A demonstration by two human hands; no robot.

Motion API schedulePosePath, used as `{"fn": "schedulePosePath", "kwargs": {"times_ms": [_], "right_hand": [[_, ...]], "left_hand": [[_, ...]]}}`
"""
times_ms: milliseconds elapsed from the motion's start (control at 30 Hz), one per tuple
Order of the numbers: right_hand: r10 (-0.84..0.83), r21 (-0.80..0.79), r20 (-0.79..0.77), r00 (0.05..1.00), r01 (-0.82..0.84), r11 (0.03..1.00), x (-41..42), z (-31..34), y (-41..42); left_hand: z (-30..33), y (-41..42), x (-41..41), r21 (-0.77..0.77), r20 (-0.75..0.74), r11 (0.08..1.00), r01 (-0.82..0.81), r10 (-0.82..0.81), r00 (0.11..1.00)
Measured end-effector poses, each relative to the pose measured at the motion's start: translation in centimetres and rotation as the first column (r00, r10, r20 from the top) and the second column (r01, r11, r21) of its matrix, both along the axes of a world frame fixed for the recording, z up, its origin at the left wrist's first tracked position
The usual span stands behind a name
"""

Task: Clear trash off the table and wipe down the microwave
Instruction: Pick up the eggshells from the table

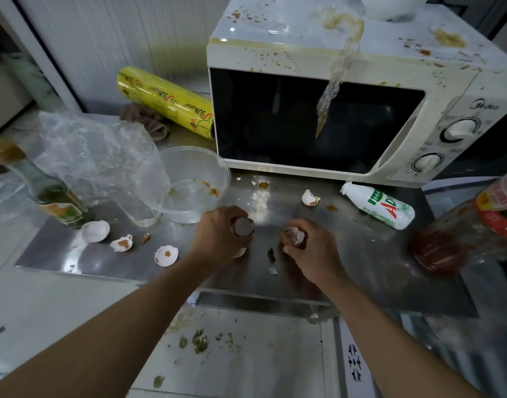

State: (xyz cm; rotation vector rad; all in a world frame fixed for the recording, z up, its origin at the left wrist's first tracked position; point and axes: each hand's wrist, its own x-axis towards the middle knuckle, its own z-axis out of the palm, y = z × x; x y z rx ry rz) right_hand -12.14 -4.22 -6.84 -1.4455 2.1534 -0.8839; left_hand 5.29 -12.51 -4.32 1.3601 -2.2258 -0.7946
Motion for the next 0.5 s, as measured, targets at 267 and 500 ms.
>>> {"fn": "schedulePosePath", "kwargs": {"times_ms": [267, 500], "right_hand": [[-0.004, -0.009, 0.033, 0.999, 0.004, 1.000, 1.0, -0.4, -0.2], [0.010, -0.010, 0.041, 0.999, -0.009, 1.000, 0.7, -0.1, 0.2]], "left_hand": [[-1.8, 1.8, 1.9, 0.059, 0.154, 0.997, -0.039, 0.030, 0.988], [-2.3, 1.9, 1.6, 0.094, 0.116, 0.994, -0.058, 0.047, 0.992]]}}
